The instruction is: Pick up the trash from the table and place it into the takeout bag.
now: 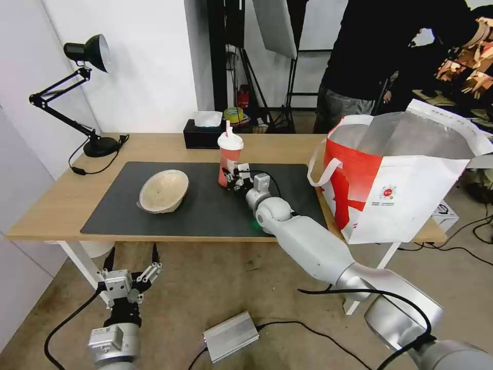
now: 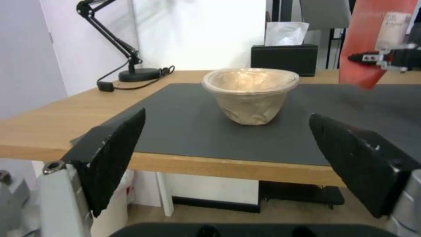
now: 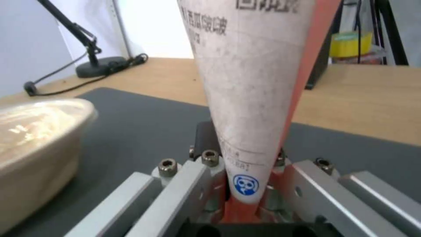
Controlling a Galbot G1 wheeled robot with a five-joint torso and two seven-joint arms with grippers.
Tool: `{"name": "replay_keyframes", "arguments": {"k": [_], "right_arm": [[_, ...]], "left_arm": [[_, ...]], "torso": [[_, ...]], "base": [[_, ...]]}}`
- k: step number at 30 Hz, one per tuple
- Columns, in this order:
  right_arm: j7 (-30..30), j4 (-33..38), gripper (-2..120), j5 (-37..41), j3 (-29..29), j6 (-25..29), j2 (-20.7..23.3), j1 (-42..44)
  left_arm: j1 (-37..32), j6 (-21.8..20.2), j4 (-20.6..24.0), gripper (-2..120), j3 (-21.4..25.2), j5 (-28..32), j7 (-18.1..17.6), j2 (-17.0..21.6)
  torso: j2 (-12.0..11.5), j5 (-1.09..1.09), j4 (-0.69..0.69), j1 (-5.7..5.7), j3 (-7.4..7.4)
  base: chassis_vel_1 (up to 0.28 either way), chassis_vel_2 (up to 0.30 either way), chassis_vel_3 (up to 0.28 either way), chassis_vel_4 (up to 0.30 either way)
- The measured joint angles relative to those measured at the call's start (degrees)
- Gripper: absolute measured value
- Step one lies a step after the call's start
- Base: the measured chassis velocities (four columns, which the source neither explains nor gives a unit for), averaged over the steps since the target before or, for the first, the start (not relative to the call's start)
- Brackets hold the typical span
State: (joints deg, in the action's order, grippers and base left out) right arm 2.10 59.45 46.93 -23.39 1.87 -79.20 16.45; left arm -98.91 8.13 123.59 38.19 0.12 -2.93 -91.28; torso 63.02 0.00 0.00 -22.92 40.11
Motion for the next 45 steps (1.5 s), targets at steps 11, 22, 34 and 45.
{"name": "replay_keyframes", "arguments": {"k": [11, 22, 34, 45], "right_arm": [[2.4, 11.1, 5, 1.3, -0.9, -3.2, 5.5, -1.2], [5.5, 20.0, 5, 2.5, -0.7, -6.4, 9.4, -1.9], [9.3, 32.8, 5, 4.7, 0.3, -12.3, 16.3, -7.3], [6.5, 36.2, 5, 4.7, -0.4, -13.9, 24.1, -14.1]], "left_arm": [[-0.3, -0.3, 0.6, 100, -0.1, 0.0, 0.0, 0.0], [-0.9, -0.3, 1.0, 100, -0.2, -0.2, 0.1, 0.3], [-1.3, -0.3, 1.1, 100, -0.6, -0.4, 0.2, 0.7], [-1.3, -0.3, 1.4, 100, -0.6, -0.4, 0.3, 0.8]], "torso": [[0.0, 0.00, 0.00, 0.00, 0.00], [0.0, 0.00, 0.00, 0.00, 0.00], [0.0, 0.00, 0.00, 0.00, -0.01], [0.0, -0.01, 0.00, 0.00, 0.00]], "base": [[0.000, 0.000, 0.000, 0.000], [0.000, 0.000, 0.000, 0.000], [0.000, 0.000, 0.000, 0.000], [0.000, 0.000, 0.000, 0.000]]}}
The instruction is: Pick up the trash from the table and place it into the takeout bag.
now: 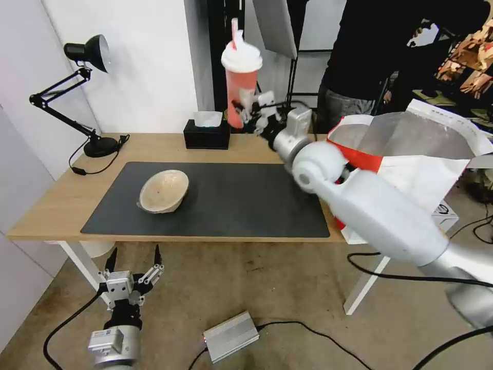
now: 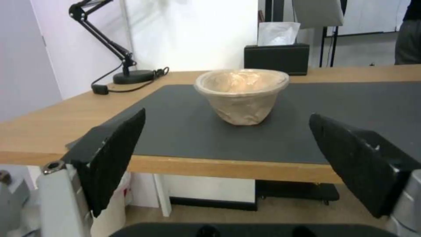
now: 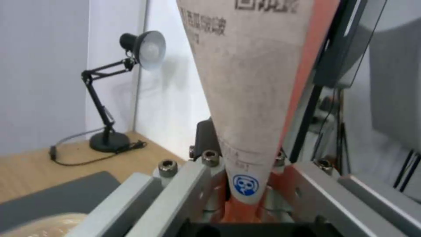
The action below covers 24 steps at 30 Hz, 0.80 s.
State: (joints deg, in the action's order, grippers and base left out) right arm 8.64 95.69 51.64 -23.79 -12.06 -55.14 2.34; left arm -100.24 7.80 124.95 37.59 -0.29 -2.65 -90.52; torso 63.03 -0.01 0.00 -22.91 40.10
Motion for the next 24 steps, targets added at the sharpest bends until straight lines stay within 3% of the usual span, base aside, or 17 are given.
{"name": "replay_keyframes", "arguments": {"k": [10, 24], "right_arm": [[-5.7, 0.8, 5, 1.3, -1.2, -0.1, 9.2, -6.7], [-15.6, -0.6, 4, 0.7, 1.2, -1.2, 17.9, -11.5]], "left_arm": [[0.1, 0.1, 0.0, 100, 0.0, 0.0, 0.0, 0.3], [-0.1, 0.4, 0.1, 100, -0.3, 0.1, 0.0, 0.7]], "torso": [[0.0, -0.01, 0.00, 0.00, 0.00], [0.0, 0.00, 0.00, 0.00, 0.00]], "base": [[0.000, 0.000, 0.000, 0.000], [0.000, 0.000, 0.000, 0.000]]}}
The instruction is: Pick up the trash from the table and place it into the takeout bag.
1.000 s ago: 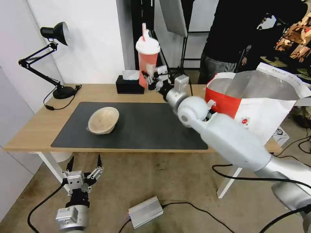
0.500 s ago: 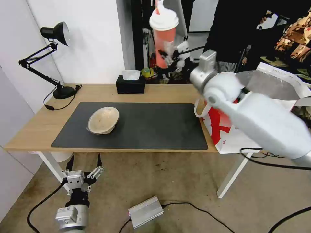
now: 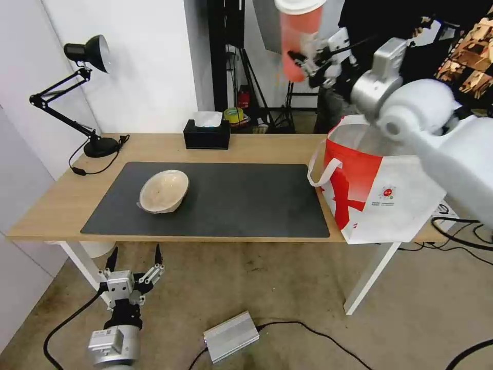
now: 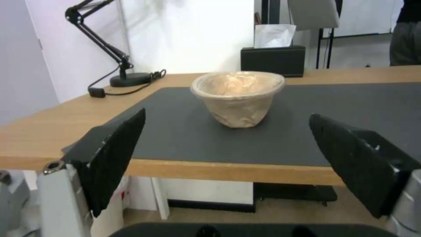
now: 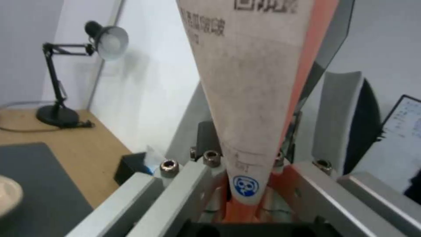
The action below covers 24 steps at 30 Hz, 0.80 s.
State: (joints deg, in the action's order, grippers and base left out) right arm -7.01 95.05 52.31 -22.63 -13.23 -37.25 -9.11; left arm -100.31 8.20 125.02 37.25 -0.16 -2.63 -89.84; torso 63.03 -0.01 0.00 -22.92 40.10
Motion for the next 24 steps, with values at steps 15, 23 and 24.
{"name": "replay_keyframes", "arguments": {"k": [15, 23, 24], "right_arm": [[-12.5, -5.5, 4, -8.1, 4.8, -1.0, 7.2, 0.0], [-19.8, -8.5, 4, -11.0, 7.5, 0.0, 9.7, 1.9], [-20.9, -8.9, 4, -11.4, 7.8, 0.4, 10.0, 2.3]], "left_arm": [[0.2, 0.1, 0.1, 100, -0.7, 0.0, 0.0, 0.1], [0.4, 0.1, 0.1, 100, -0.8, 0.0, 0.0, 0.2], [0.4, 0.1, 0.0, 100, -0.8, 0.0, 0.0, 0.2]], "torso": [[0.0, 0.01, -0.01, 0.00, 0.00], [0.0, 0.00, 0.00, 0.00, 0.00], [0.0, 0.00, 0.00, 0.00, 0.00]], "base": [[0.000, 0.000, 0.000, 0.000], [0.000, 0.000, 0.000, 0.000], [0.000, 0.000, 0.000, 0.000]]}}
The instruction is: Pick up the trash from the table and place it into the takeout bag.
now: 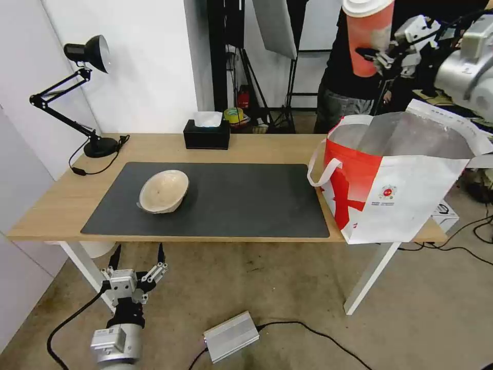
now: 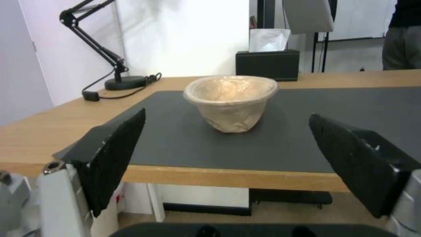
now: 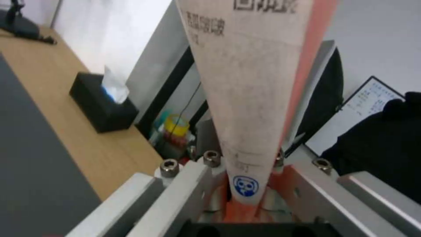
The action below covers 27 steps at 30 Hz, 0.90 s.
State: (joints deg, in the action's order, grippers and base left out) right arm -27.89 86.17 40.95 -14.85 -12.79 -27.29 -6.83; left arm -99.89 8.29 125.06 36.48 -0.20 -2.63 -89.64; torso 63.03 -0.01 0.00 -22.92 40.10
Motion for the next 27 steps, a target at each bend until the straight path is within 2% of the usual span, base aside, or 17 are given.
{"name": "replay_keyframes", "arguments": {"k": [7, 15, 27], "right_arm": [[-5.5, -1.9, 4, -1.7, 1.1, 0.6, 0.8, 1.7], [-13.6, -7.7, 4, -5.5, 1.5, 3.9, 1.1, 2.6], [-18.8, -13.8, 4, -9.7, 1.5, 7.3, 1.0, 2.7]], "left_arm": [[0.1, 0.0, -0.3, 100, -0.1, 0.0, 0.0, 0.1], [0.3, 0.0, -0.6, 100, -0.1, 0.0, 0.0, 0.2], [0.3, 0.1, -0.9, 100, -0.2, 0.0, 0.0, 0.0]], "torso": [[0.0, 0.00, 0.00, 0.00, 0.00], [0.0, 0.00, 0.00, 0.00, 0.00], [0.0, 0.01, -0.01, 0.00, 0.00]], "base": [[0.000, 0.000, 0.000, 0.000], [0.000, 0.000, 0.000, 0.000], [0.000, 0.000, 0.000, 0.000]]}}
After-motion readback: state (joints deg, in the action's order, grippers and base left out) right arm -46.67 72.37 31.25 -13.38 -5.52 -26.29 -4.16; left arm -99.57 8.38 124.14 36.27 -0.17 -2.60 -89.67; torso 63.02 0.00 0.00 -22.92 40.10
